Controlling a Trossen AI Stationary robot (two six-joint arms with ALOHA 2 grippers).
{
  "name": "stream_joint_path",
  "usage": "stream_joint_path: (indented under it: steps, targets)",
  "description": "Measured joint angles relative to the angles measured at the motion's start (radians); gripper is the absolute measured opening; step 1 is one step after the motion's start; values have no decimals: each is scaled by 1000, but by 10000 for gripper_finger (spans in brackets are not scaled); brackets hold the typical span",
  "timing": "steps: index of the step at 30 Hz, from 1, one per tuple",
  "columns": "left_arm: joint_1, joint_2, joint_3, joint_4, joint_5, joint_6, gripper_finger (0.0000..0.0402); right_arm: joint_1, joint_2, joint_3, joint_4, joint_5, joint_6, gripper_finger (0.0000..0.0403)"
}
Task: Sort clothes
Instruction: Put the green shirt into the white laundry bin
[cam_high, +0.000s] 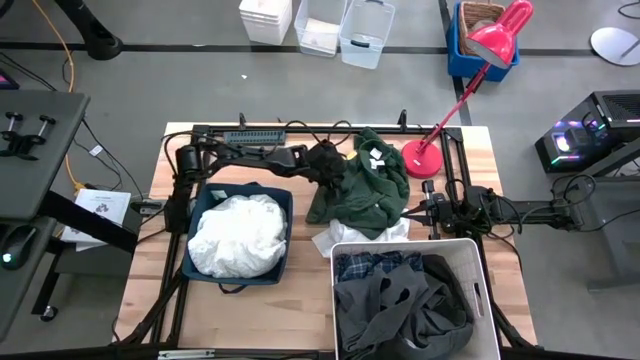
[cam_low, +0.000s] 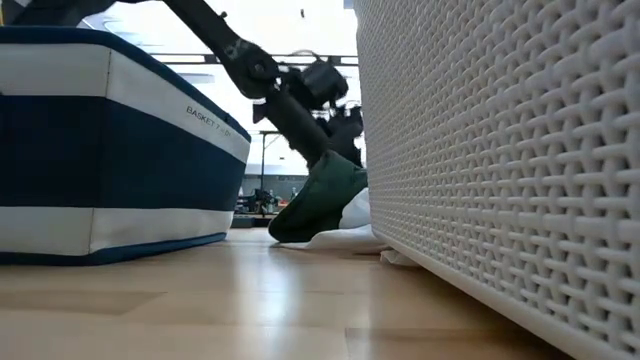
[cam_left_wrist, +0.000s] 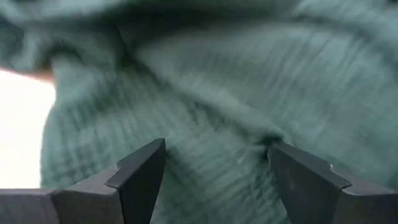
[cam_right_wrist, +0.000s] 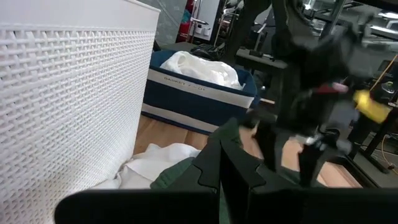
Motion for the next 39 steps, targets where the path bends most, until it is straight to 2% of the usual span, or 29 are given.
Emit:
stream_joint_path:
  steps: [4,6,9,12,13,17,21,27,30,36,39]
  targets:
    - [-12,61,-4,-6,-25,11,263,0,0,0,0,0,0,0]
    - [-26,72,0,-10,-61,31,241,0,0,0,0,0,0,0]
    - [-50,91,2,-14,-87,70,166,0,0,0,0,0,0,0]
    - [-70,92,2,-19,-108,83,44,0,0,0,0,0,0,0]
    - [-72,91,2,-20,-109,66,26,0,0,0,0,0,0,0]
    - [-65,26,-7,-76,-115,32,10,0,0,0,0,0,0,0]
    - [-31,-146,-16,-47,-131,40,8,0,0,0,0,0,0,0]
    - [-2,-415,-14,137,-156,110,7,0,0,0,0,0,0,0]
    - [-24,-510,-9,301,-118,104,6,0,0,0,0,0,0,0]
    - [-154,-550,79,487,10,16,6,0,0,0,0,0,0,0]
    - [-240,-530,139,656,80,-35,6,0,0,0,0,0,0,0]
